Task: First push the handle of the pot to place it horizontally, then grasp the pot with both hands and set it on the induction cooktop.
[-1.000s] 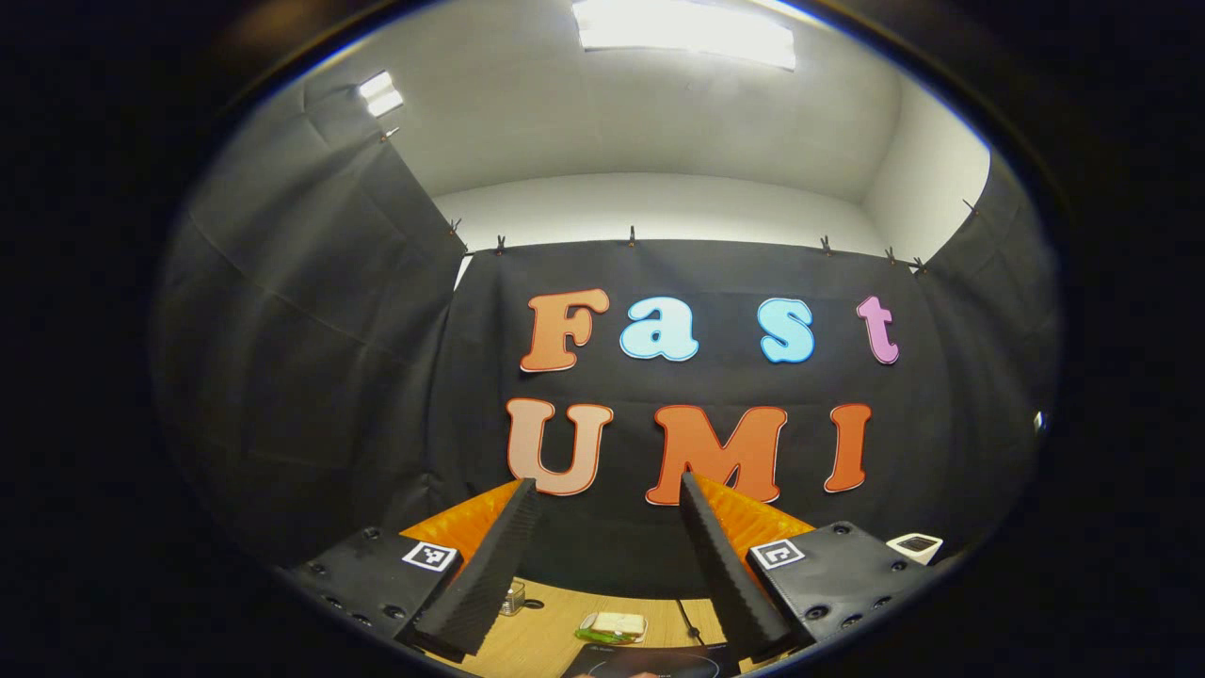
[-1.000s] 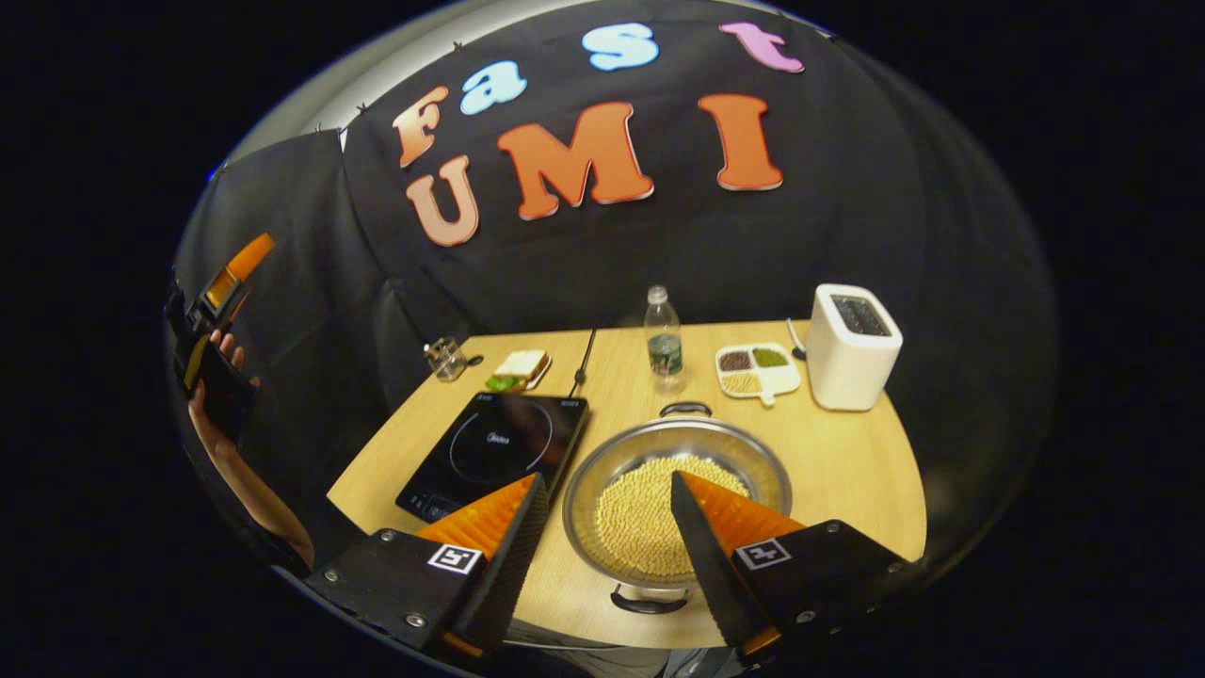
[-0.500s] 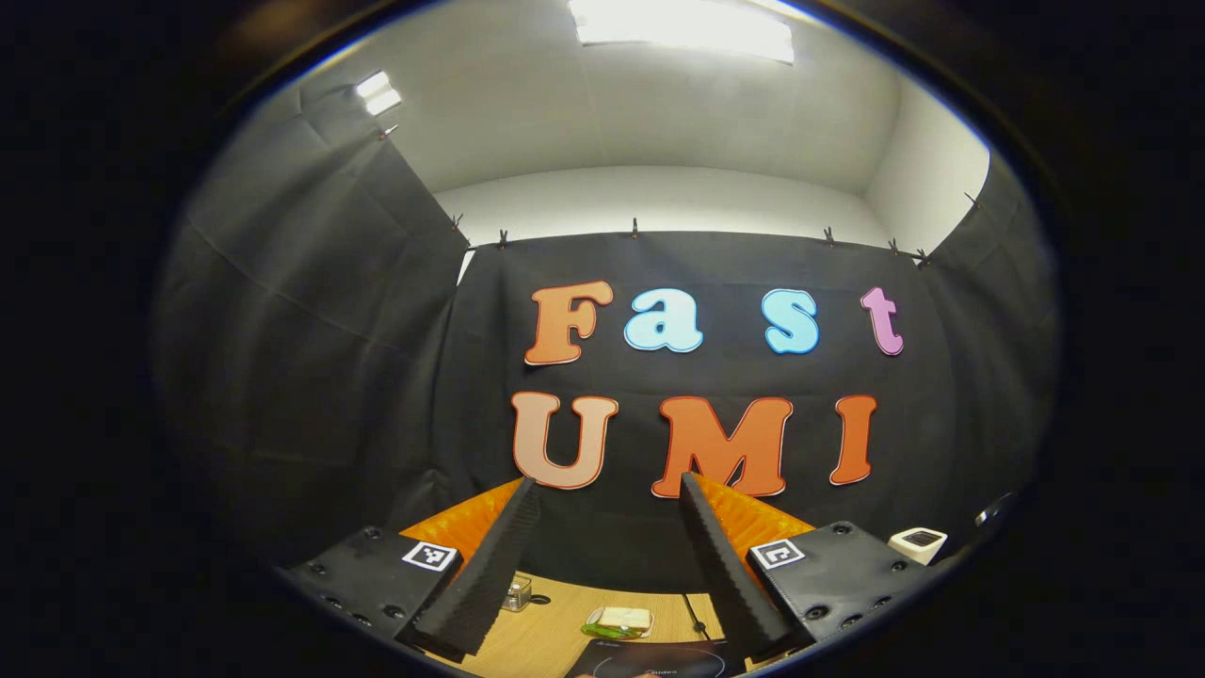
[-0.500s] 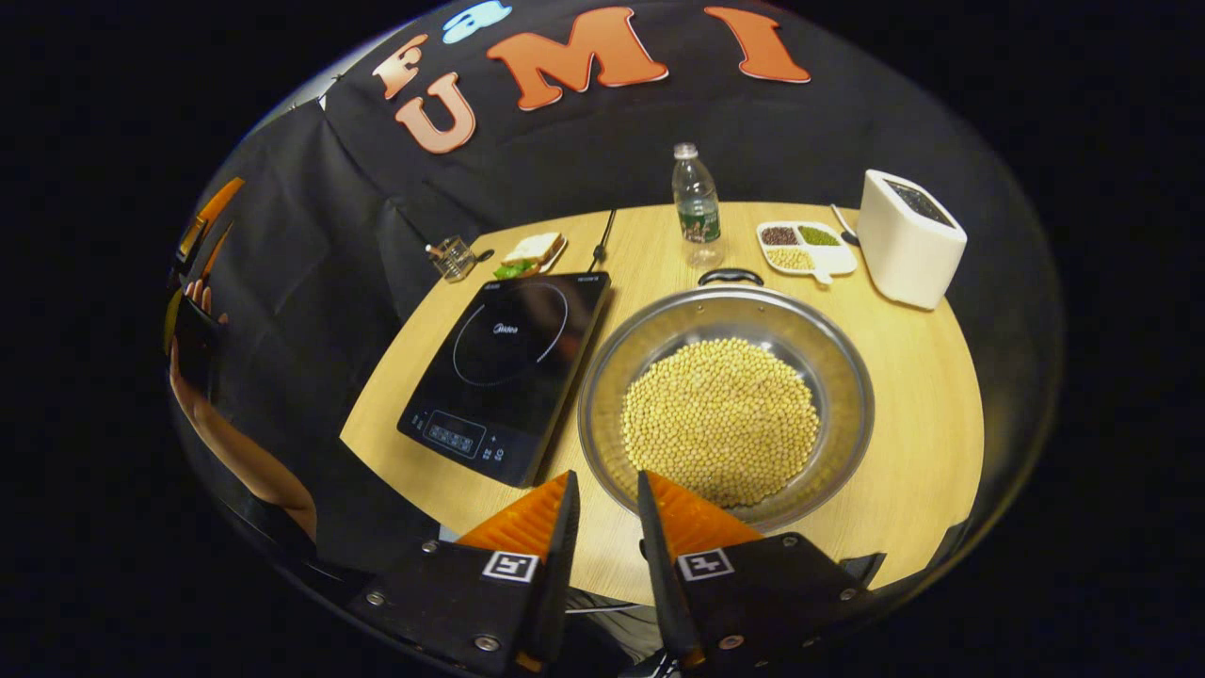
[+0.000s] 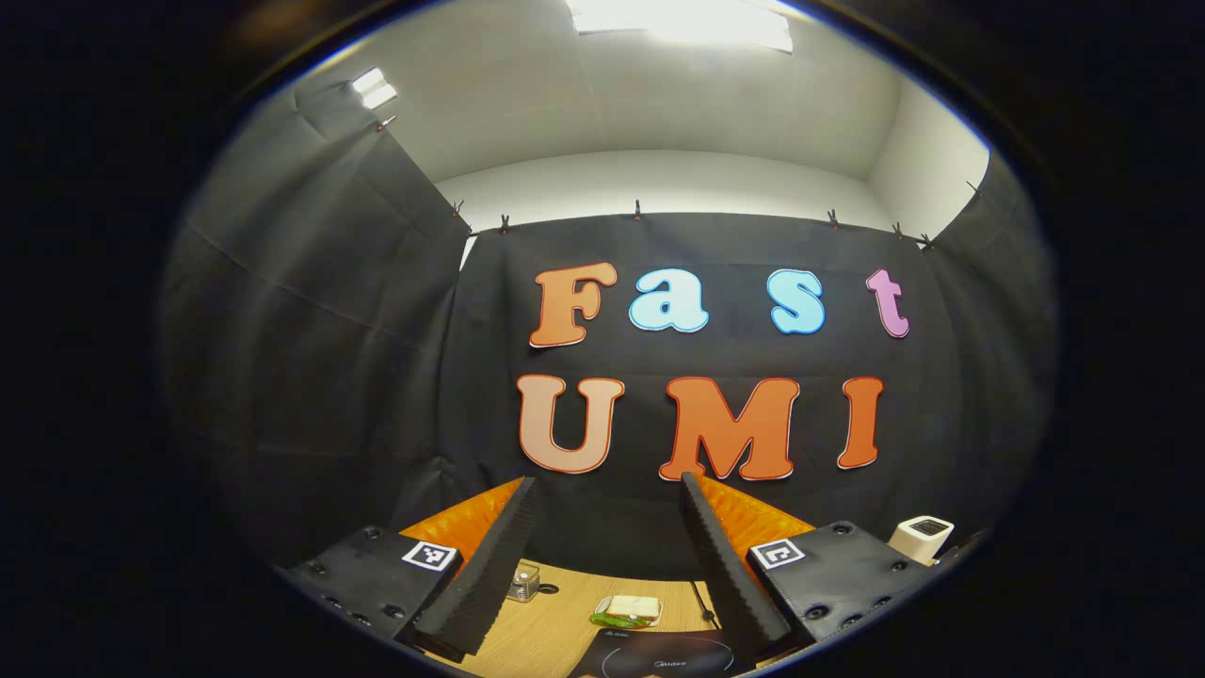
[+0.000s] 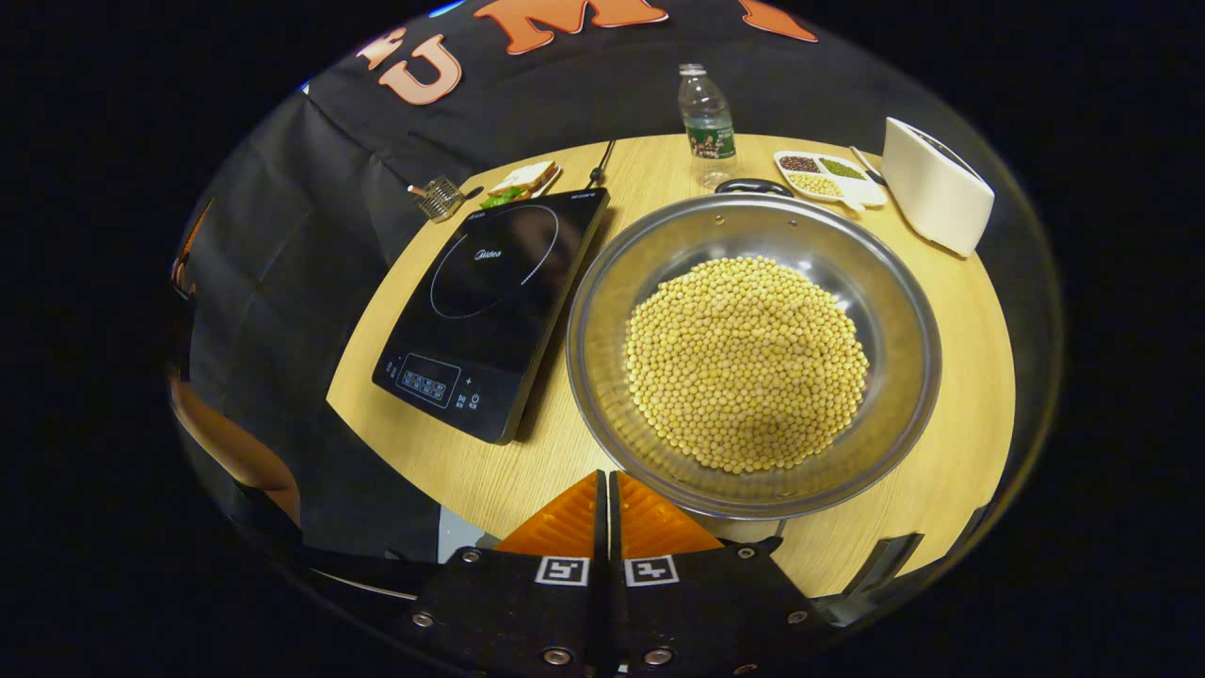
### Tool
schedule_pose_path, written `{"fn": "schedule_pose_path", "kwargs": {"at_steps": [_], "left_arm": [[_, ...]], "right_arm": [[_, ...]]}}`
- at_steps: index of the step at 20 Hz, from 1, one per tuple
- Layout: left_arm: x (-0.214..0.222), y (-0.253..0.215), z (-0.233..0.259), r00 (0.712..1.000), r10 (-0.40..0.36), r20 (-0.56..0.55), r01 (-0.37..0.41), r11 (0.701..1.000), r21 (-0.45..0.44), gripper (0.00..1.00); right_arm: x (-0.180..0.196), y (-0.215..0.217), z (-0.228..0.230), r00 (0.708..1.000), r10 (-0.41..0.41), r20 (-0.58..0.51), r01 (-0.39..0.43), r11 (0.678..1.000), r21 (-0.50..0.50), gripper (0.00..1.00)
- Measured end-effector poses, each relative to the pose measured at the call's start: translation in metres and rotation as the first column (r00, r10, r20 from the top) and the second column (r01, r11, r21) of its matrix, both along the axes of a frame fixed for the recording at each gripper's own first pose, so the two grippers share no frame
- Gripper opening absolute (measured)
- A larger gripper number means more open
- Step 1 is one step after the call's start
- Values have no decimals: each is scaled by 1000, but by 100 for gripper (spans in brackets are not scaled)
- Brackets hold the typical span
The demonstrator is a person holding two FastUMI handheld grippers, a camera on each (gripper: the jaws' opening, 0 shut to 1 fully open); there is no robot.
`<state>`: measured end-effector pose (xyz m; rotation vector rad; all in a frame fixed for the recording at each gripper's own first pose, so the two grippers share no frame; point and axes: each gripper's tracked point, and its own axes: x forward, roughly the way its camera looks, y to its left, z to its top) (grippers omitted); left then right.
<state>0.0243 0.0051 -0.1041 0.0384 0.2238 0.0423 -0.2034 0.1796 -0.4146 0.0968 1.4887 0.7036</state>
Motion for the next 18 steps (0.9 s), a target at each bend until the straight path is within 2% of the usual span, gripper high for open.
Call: {"fn": "schedule_pose_path", "kwargs": {"at_steps": [3,8,12,18], "left_arm": [[-1,-5,-5,1000,-6,-12,6,1000,2,98],[-4,-18,-13,999,-30,-41,31,1000,6,98],[-6,-30,-21,996,-55,-64,55,998,-9,98],[-4,-41,-36,993,-74,-95,73,997,-10,98]], "right_arm": [[-7,-5,-14,1000,10,-28,-11,1000,-25,0],[-13,-1,-22,995,-41,-94,41,999,4,0],[-20,-2,-29,991,-50,-122,51,999,3,0],[-16,-31,-44,989,-85,-119,79,995,-53,0]]}}
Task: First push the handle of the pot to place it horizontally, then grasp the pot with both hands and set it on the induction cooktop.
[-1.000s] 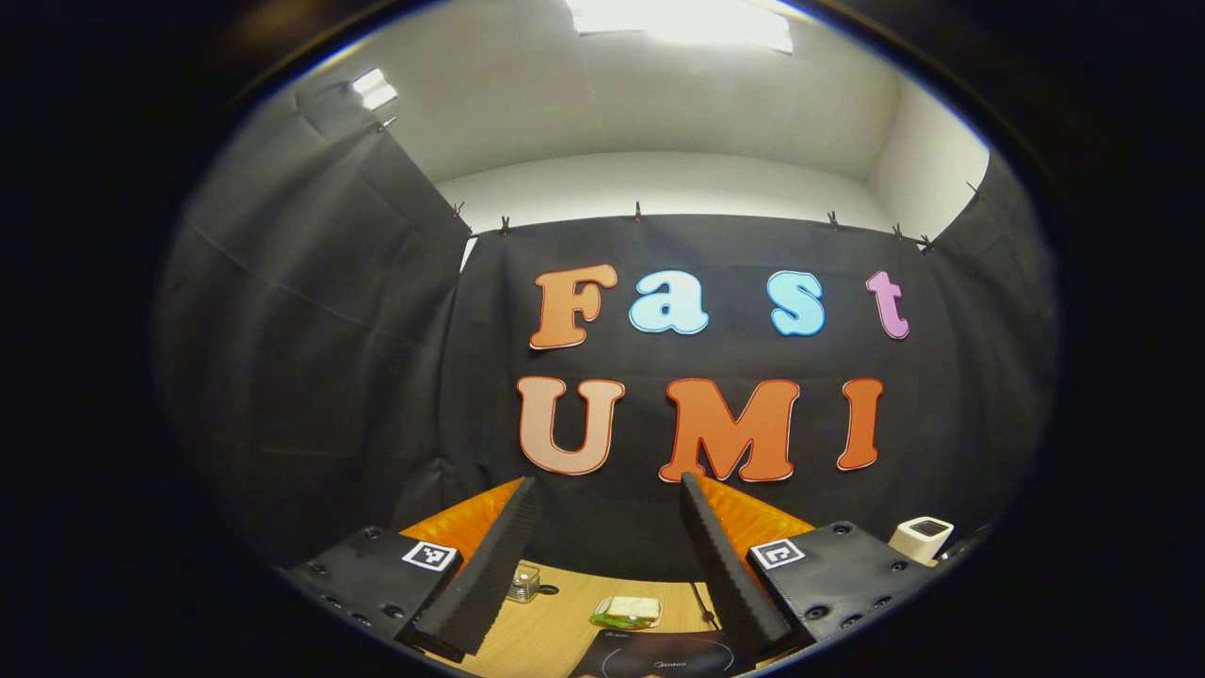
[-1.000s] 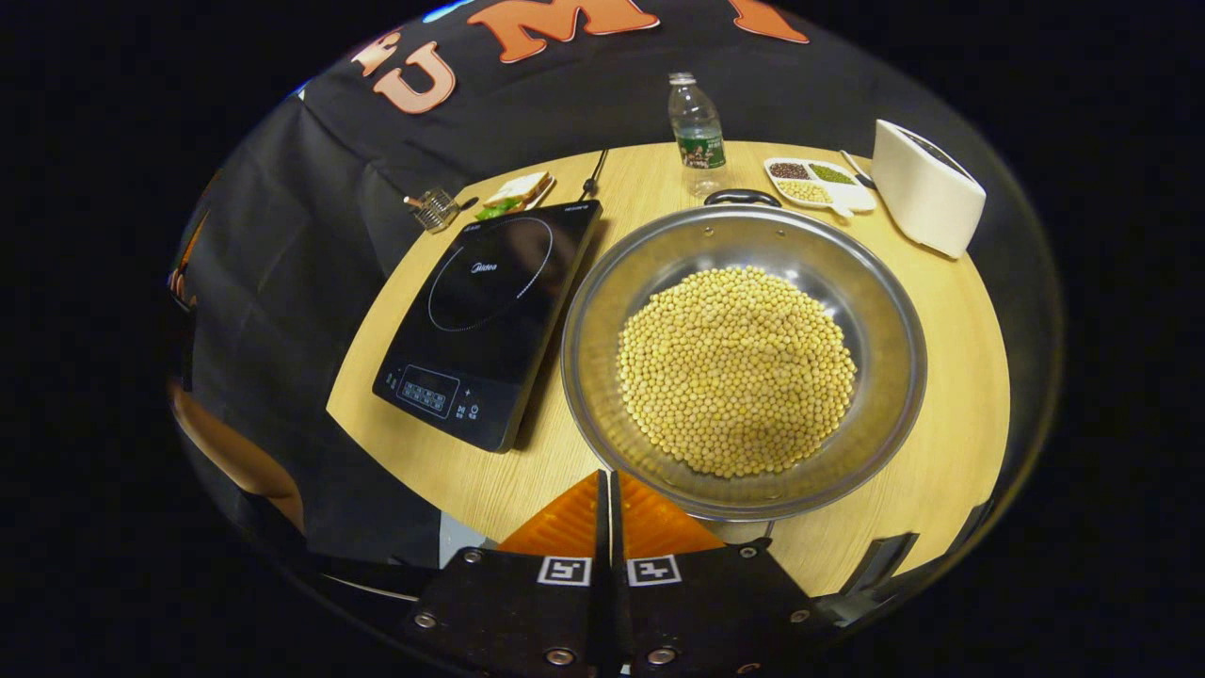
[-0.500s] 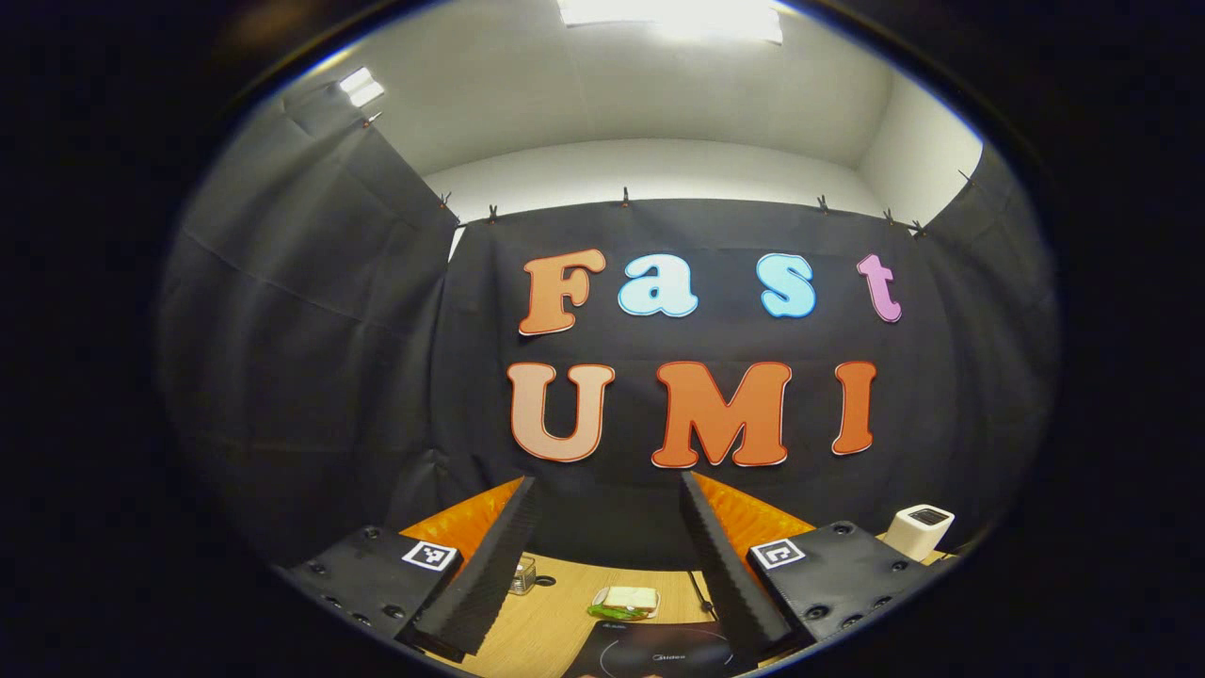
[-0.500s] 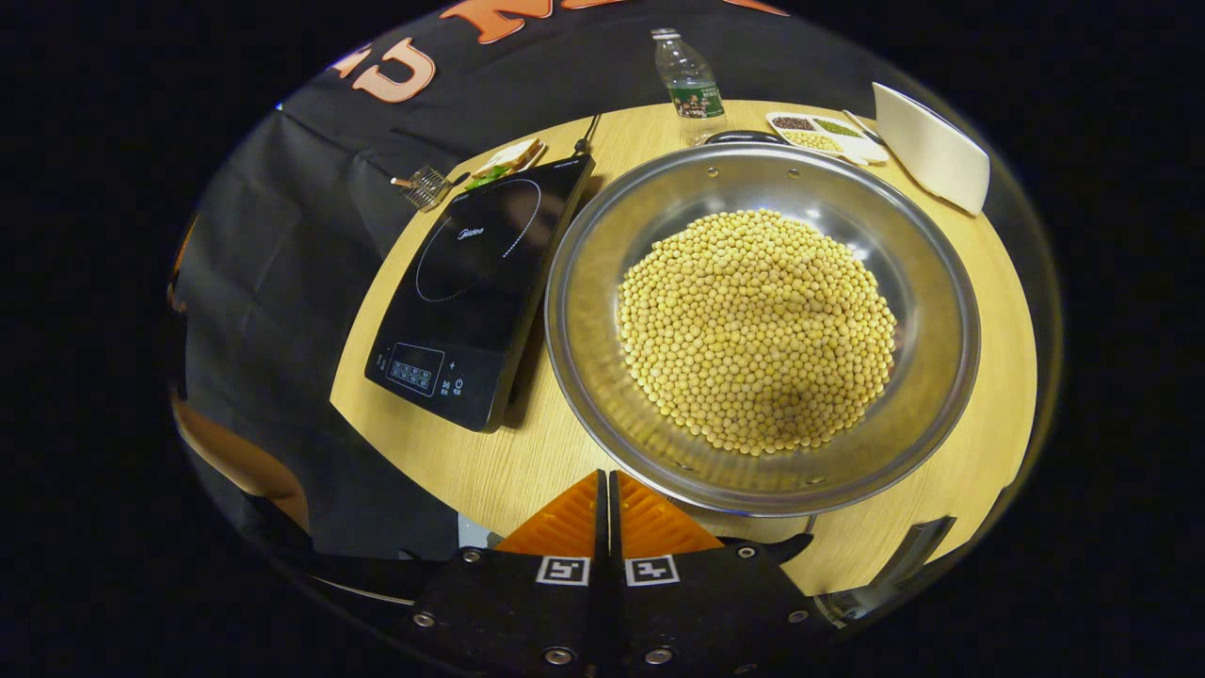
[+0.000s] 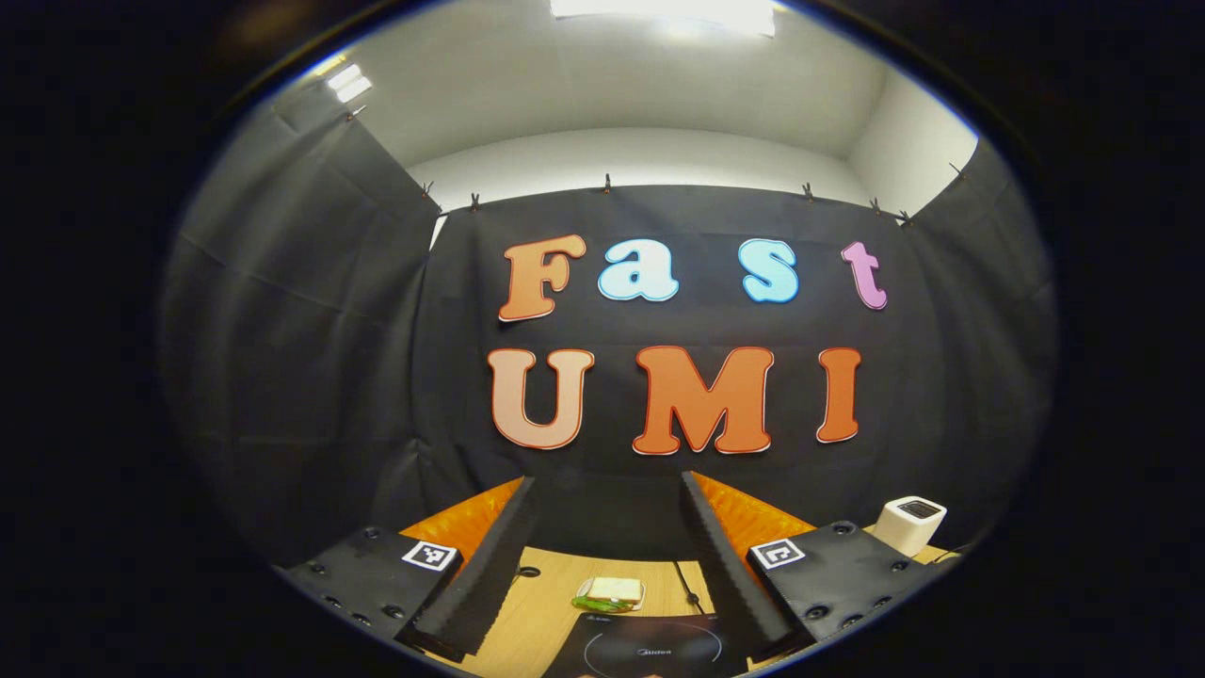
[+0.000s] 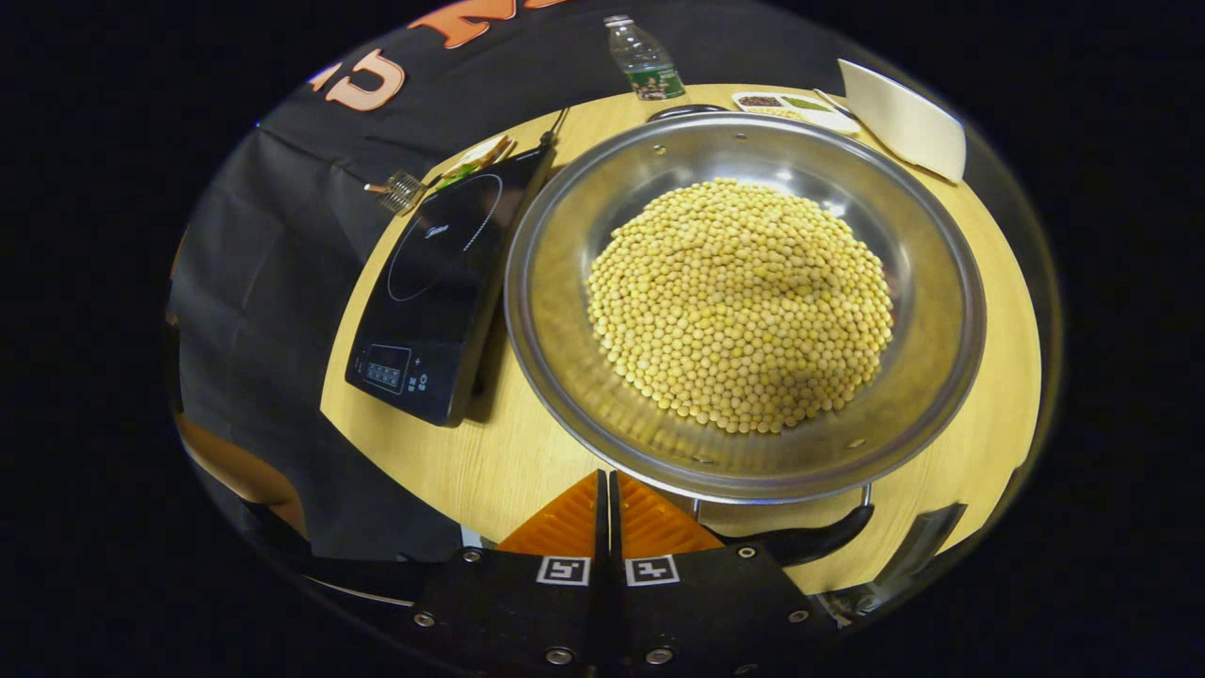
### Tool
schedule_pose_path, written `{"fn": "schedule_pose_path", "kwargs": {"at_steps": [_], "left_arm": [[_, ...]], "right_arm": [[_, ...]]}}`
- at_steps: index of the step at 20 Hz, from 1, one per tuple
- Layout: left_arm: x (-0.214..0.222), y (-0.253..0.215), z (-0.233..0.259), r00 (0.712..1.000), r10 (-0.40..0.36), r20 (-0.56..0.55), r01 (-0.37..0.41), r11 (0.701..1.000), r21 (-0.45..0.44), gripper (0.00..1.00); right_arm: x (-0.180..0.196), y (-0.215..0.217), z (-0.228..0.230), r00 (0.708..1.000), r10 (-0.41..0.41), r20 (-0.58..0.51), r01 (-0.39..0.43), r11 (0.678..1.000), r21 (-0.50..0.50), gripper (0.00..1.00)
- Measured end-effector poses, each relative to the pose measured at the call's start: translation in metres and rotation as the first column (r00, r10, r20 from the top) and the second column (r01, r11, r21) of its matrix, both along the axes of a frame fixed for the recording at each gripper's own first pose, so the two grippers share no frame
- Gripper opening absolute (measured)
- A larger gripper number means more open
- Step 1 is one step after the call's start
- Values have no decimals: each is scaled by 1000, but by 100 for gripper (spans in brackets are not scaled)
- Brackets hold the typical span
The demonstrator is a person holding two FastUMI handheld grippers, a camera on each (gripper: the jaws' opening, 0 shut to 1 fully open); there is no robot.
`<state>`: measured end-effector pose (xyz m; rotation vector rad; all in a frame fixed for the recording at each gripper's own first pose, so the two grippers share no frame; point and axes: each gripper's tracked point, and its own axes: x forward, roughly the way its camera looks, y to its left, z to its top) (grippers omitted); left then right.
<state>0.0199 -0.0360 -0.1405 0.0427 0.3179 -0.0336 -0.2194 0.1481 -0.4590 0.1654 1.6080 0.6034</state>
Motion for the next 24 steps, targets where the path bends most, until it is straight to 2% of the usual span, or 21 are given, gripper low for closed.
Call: {"fn": "schedule_pose_path", "kwargs": {"at_steps": [11,15,19,24], "left_arm": [[-7,-22,-33,996,-43,-77,42,999,-15,99],[-11,-36,-52,991,-65,-118,62,998,-26,99],[-16,-53,-77,980,-94,-174,90,995,-34,99],[-31,-80,-113,955,-149,-255,140,989,-55,97]], "right_arm": [[17,-82,-29,998,-51,25,55,978,-202,0],[28,-107,-35,992,-126,21,128,964,-231,0],[47,-125,-39,974,-217,61,225,941,-253,0],[69,-141,-42,953,-286,100,303,915,-267,0]]}}
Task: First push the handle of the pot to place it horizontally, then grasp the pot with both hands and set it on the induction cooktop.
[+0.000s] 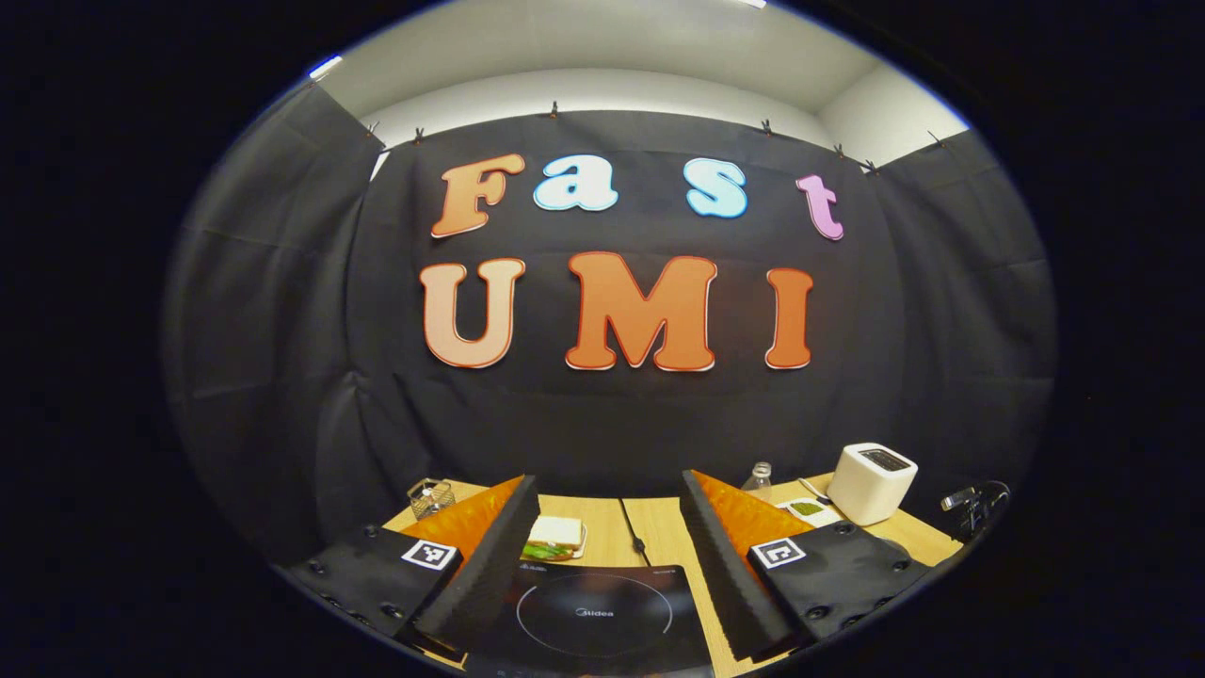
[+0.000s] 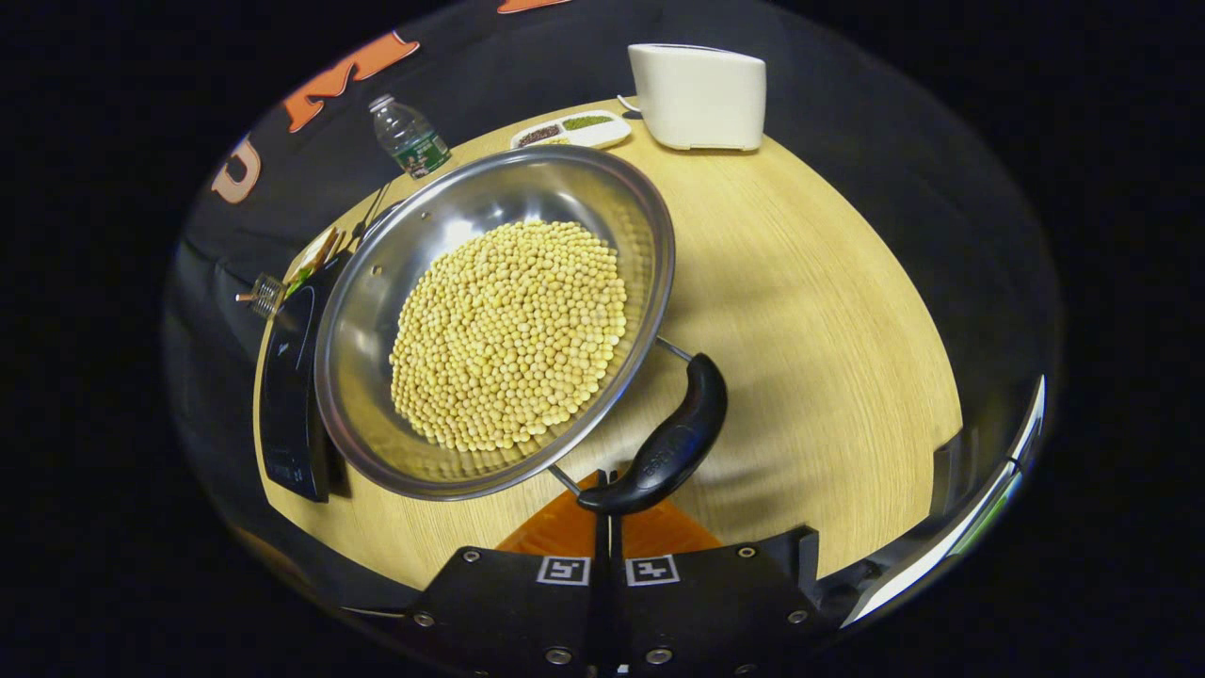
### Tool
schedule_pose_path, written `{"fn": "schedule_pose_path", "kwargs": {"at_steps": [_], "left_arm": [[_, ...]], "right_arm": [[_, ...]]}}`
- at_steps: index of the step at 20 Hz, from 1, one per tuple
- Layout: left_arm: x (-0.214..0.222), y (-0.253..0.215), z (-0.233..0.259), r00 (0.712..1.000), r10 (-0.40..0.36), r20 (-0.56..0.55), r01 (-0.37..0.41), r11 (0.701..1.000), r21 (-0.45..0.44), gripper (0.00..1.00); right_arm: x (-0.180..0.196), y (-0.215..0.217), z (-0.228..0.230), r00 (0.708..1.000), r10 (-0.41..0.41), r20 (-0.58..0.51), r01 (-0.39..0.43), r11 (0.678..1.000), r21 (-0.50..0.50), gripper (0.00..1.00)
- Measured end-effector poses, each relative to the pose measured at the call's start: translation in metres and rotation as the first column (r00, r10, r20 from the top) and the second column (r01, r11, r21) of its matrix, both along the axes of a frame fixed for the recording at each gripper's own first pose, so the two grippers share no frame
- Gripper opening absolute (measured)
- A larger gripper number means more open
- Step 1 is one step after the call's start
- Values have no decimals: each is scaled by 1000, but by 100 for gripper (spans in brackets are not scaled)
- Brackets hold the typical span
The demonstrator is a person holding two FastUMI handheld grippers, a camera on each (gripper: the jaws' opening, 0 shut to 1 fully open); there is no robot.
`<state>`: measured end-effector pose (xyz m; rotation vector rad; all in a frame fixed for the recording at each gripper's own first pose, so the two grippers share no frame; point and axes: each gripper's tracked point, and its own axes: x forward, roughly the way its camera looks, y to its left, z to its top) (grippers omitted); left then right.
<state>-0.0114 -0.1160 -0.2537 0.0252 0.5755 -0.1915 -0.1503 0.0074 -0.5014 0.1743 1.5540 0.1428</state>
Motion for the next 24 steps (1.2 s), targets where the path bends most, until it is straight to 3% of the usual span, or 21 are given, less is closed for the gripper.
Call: {"fn": "schedule_pose_path", "kwargs": {"at_steps": [5,11,24], "left_arm": [[-18,-33,-43,993,-89,-71,90,996,15,99],[-52,-70,-99,958,-192,-211,196,981,-3,98],[-96,-116,-165,889,-246,-385,239,969,-65,99]], "right_arm": [[33,-18,-7,998,-42,54,45,998,-48,0],[58,-28,-15,994,-72,86,79,993,-88,0],[137,-48,-31,979,-57,197,92,980,-175,0]]}}
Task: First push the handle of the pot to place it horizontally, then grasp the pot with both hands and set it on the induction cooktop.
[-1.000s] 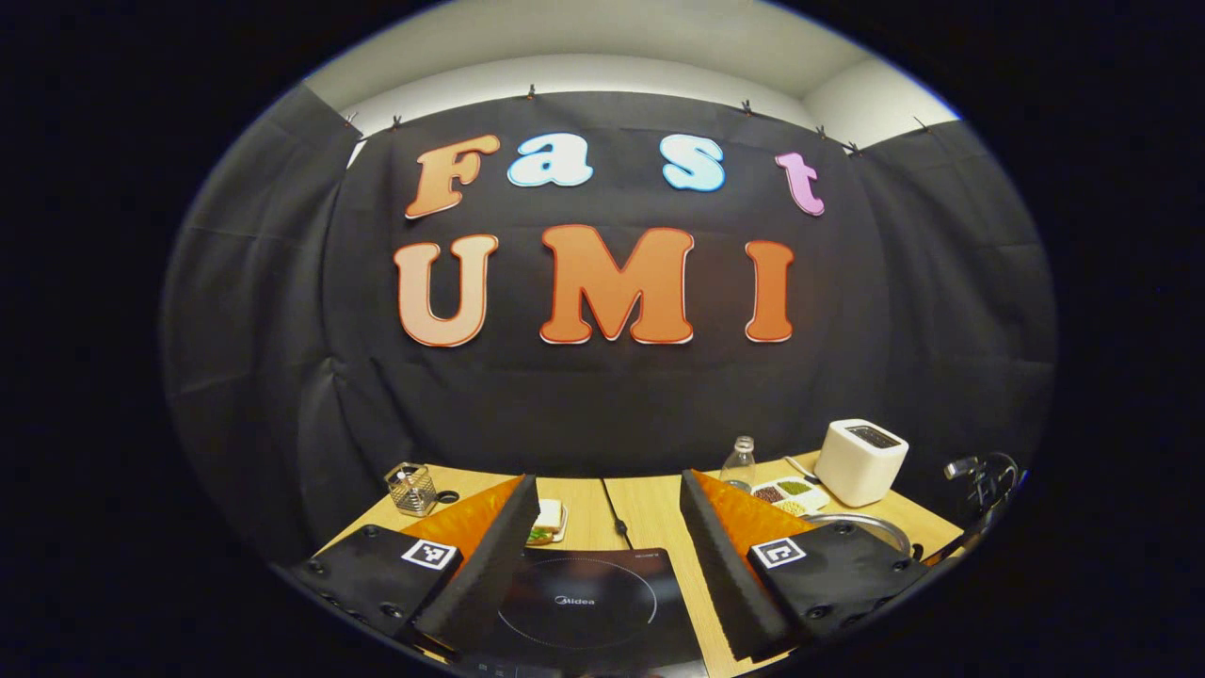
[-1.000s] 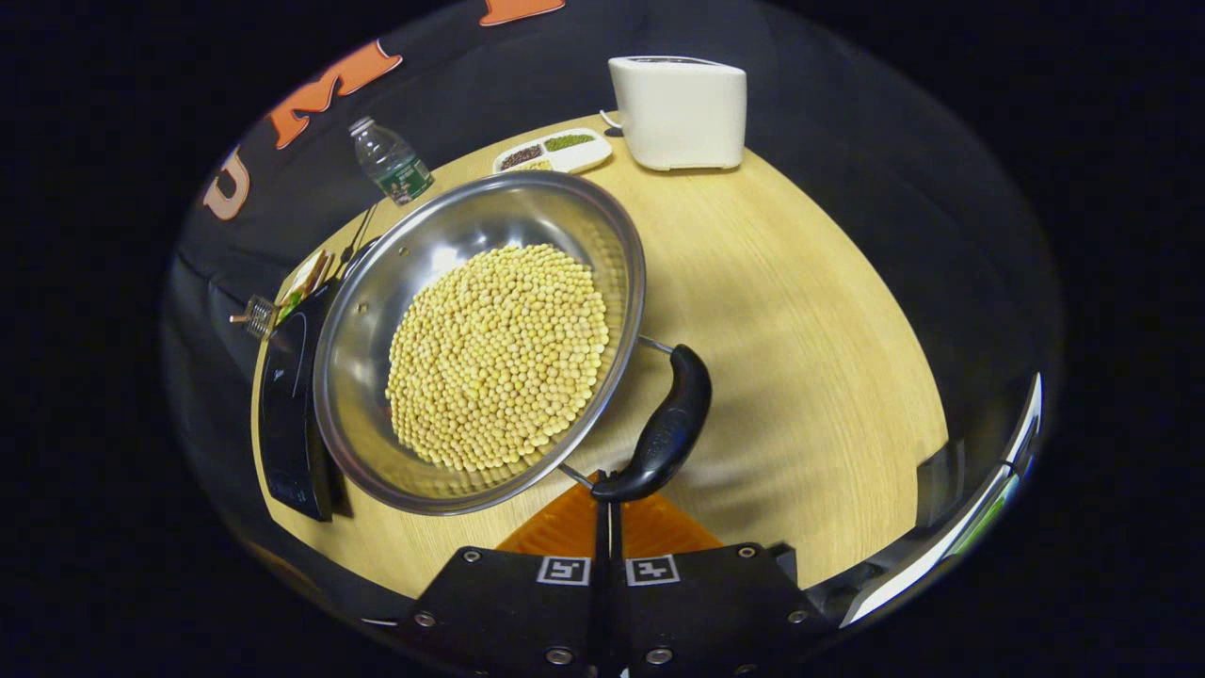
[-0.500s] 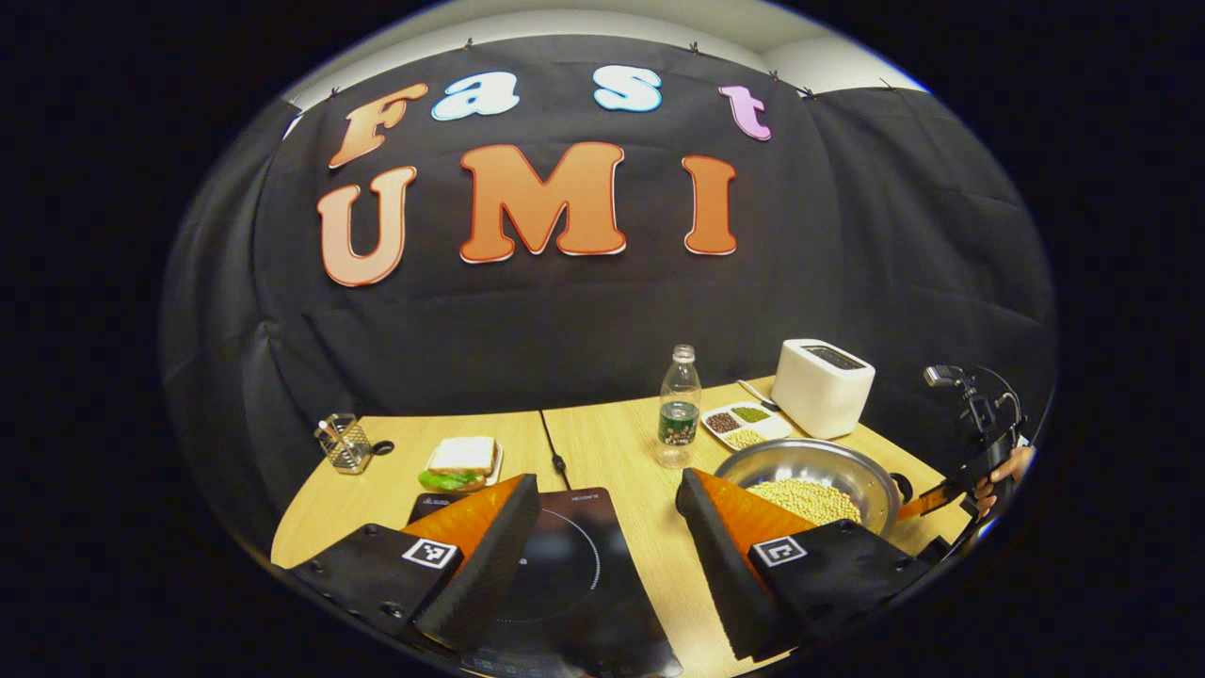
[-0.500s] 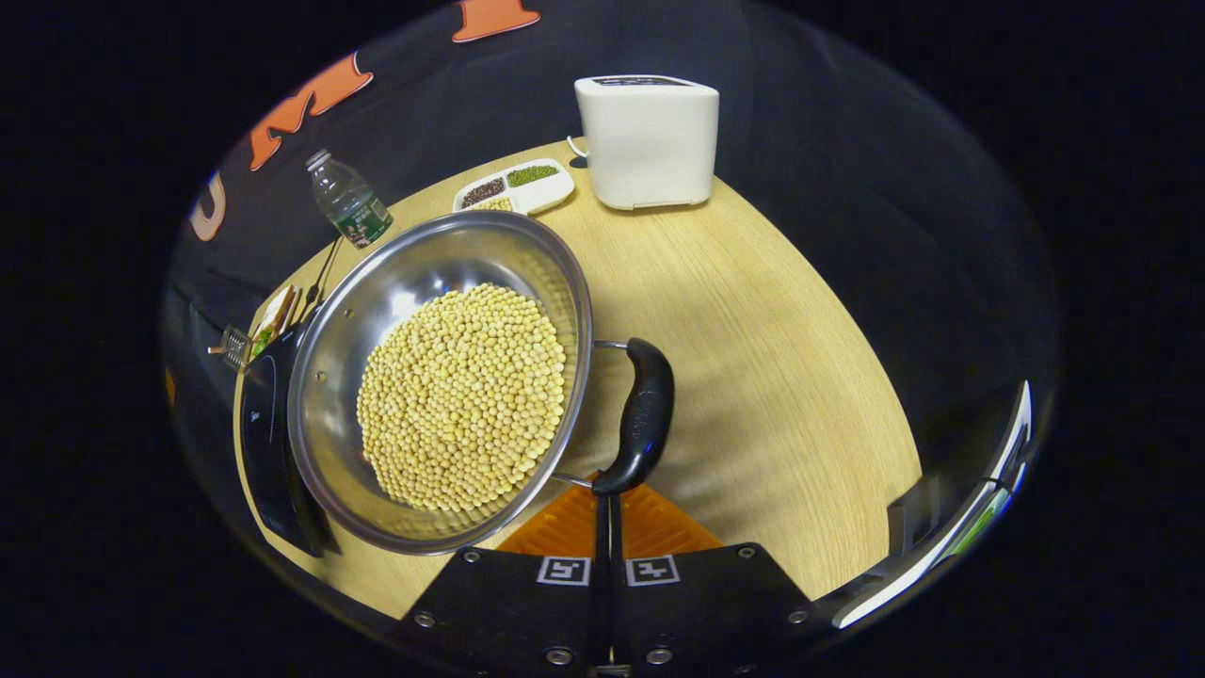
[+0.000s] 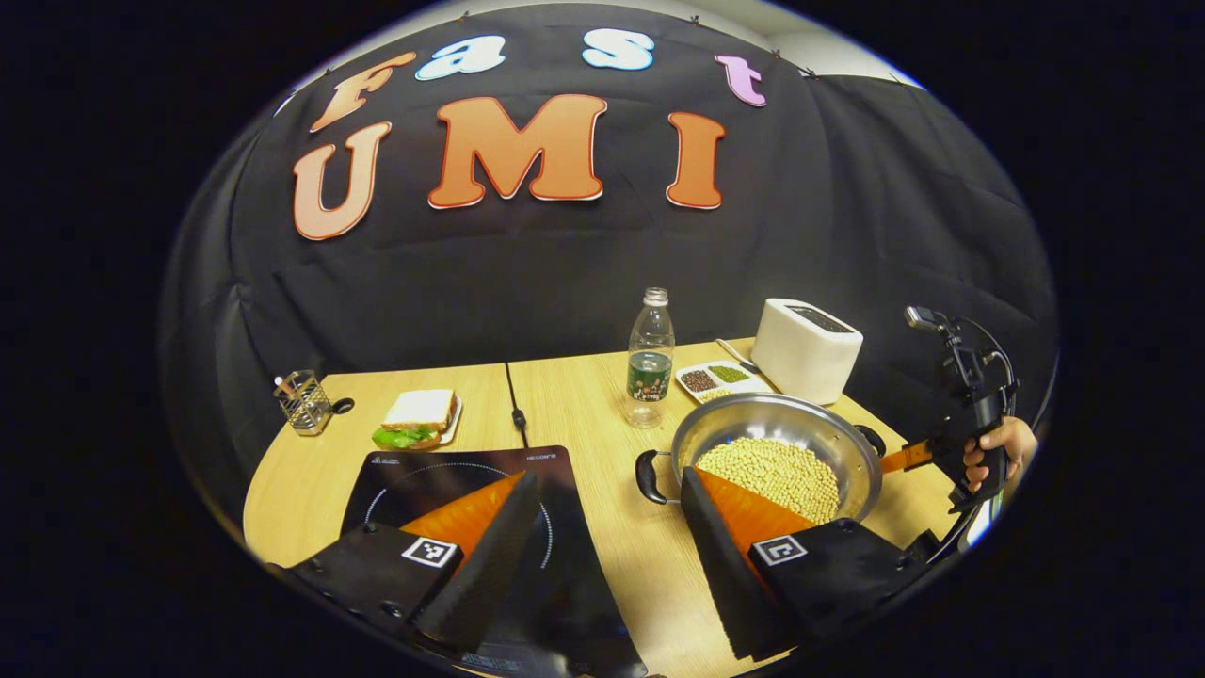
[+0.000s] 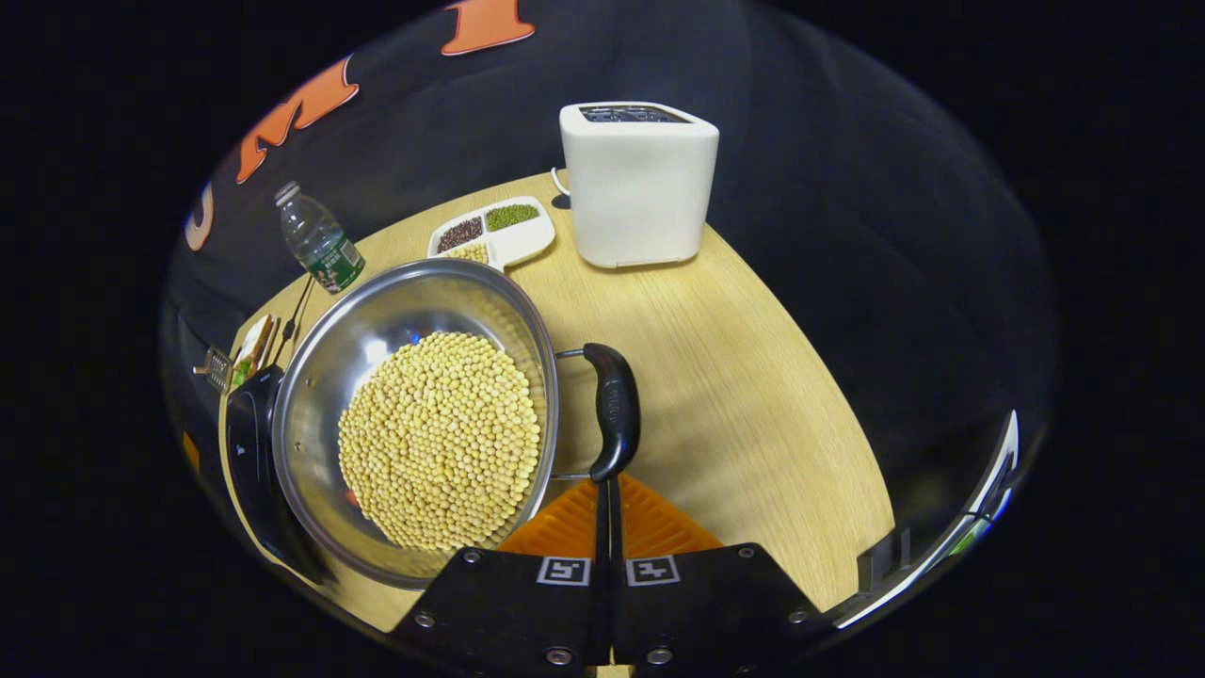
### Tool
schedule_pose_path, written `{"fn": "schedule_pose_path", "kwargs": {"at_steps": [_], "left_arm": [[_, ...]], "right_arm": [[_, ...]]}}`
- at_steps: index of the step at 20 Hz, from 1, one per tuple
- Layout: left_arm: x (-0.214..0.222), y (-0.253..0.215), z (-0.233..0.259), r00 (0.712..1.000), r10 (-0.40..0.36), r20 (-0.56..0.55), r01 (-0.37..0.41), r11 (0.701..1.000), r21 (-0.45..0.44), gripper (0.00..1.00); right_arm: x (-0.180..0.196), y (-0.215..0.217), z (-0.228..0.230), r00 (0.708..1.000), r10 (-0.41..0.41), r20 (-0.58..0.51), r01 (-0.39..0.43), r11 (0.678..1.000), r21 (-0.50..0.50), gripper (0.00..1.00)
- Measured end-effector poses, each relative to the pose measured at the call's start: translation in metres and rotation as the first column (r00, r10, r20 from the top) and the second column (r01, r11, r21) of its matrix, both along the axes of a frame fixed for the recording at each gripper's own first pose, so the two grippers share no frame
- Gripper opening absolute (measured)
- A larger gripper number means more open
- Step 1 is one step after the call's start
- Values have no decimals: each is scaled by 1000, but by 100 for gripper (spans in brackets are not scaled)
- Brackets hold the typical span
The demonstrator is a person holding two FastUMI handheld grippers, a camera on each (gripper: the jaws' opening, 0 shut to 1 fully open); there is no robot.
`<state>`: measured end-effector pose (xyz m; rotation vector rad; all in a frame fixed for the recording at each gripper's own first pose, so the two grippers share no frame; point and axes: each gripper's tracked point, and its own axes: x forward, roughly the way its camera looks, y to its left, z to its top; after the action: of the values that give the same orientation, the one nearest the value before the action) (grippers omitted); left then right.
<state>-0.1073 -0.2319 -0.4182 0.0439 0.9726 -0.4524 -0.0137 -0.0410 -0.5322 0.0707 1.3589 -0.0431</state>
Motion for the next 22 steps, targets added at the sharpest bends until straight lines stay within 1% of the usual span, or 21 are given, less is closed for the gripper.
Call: {"fn": "schedule_pose_path", "kwargs": {"at_steps": [3,5,7,8,9,11,12,13,14,15,16,17,18,19,20,22], "left_arm": [[-7,-10,-12,1000,-15,-27,16,1000,7,98],[-11,-17,-20,999,-23,-47,23,1000,8,99],[-13,-24,-28,997,-30,-67,30,1000,8,99],[-14,-25,-32,996,-28,-80,29,999,14,98],[-13,-28,-37,996,-32,-88,33,999,15,99],[-12,-32,-48,994,-33,-101,36,999,24,99],[-11,-32,-55,993,-32,-110,36,999,35,99],[-11,-32,-63,992,-23,-127,29,999,44,99],[-11,-34,-69,989,-14,-146,21,999,48,99],[-13,-37,-77,987,-10,-159,18,999,51,99],[-12,-39,-82,986,-9,-167,19,998,57,99],[-12,-43,-88,984,-14,-175,24,998,56,99],[-12,-47,-93,982,-16,-186,28,998,61,99],[-12,-48,-96,982,-19,-190,31,998,63,99],[-10,-47,-100,983,-15,-186,31,996,83,99],[-5,-47,-115,984,-7,-177,26,994,108,99]], "right_arm": [[11,-3,-2,1000,-4,27,5,1000,-24,0],[15,-5,5,998,-1,58,2,1000,-27,0],[25,-11,19,993,5,120,1,999,-50,1],[30,-14,25,989,5,149,4,998,-57,6],[32,-12,33,986,4,169,4,999,-43,9],[32,1,40,983,19,182,-19,1000,-3,19],[33,7,44,981,32,191,-36,999,17,28],[34,14,46,979,47,199,-53,998,25,33],[35,17,48,976,64,209,-70,997,21,45],[37,18,49,972,82,222,-86,996,11,51],[39,19,48,968,96,233,-97,995,-5,61],[41,20,47,965,109,239,-108,994,-19,67],[42,22,44,963,118,241,-113,993,-33,76],[42,23,41,963,128,238,-121,992,-43,79],[41,24,38,961,137,239,-128,990,-53,83],[46,21,35,953,161,256,-141,985,-97,86]]}}
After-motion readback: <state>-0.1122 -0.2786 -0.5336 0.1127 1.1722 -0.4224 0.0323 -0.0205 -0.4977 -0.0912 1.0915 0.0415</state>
